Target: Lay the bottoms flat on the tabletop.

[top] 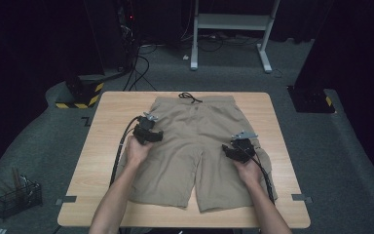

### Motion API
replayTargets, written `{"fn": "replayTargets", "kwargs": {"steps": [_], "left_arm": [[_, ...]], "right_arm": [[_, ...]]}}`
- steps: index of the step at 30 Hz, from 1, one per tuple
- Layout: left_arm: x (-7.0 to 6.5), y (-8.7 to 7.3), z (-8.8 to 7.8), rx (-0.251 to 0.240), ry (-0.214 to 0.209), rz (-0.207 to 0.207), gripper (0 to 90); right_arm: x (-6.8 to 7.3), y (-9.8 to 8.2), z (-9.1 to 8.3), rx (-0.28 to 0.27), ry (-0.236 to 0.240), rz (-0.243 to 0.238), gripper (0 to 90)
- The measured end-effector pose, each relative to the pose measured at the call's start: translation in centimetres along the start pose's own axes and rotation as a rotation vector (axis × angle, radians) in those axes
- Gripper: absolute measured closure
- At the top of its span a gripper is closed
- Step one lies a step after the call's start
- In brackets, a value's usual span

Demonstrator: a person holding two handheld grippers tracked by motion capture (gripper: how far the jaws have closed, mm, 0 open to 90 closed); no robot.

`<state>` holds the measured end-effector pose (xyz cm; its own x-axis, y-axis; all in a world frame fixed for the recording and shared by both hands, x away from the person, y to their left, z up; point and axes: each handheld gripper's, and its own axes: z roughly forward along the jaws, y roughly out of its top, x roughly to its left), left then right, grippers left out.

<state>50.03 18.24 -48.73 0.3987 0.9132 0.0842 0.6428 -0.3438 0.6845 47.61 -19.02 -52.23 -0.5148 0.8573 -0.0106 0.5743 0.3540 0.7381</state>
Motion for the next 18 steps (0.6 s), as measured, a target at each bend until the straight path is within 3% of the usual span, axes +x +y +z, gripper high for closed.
{"fn": "replayTargets", "kwargs": {"steps": [3,7,9,11,13,16,18], "left_arm": [[-0.3,-1.1,-1.9,-0.033,-0.027,0.029,33.6],[-0.9,-3.0,-4.4,-0.042,-0.087,0.036,32.3],[-1.4,-4.5,-5.7,-0.049,-0.117,0.018,32.5],[-1.5,-5.9,-6.6,-0.052,-0.101,0.012,32.8],[-1.2,-7.5,-7.4,-0.048,-0.034,0.013,34.3],[-0.2,-9.8,-8.3,-0.039,-0.009,-0.079,36.5],[0.1,-10.9,-8.8,-0.014,0.024,-0.095,36.7]], "right_arm": [[-0.1,0.2,0.2,0.0,-0.006,0.0,54.1],[-0.1,0.4,0.5,0.001,-0.012,0.005,54.0],[0.0,0.4,0.5,0.001,-0.012,0.004,54.1],[0.0,0.4,0.5,0.001,-0.013,0.003,54.1],[0.0,0.4,0.5,0.001,-0.014,0.003,54.1],[0.0,0.4,0.5,0.001,-0.014,0.003,54.1],[0.0,0.4,0.5,0.001,-0.014,0.003,54.1]]}}
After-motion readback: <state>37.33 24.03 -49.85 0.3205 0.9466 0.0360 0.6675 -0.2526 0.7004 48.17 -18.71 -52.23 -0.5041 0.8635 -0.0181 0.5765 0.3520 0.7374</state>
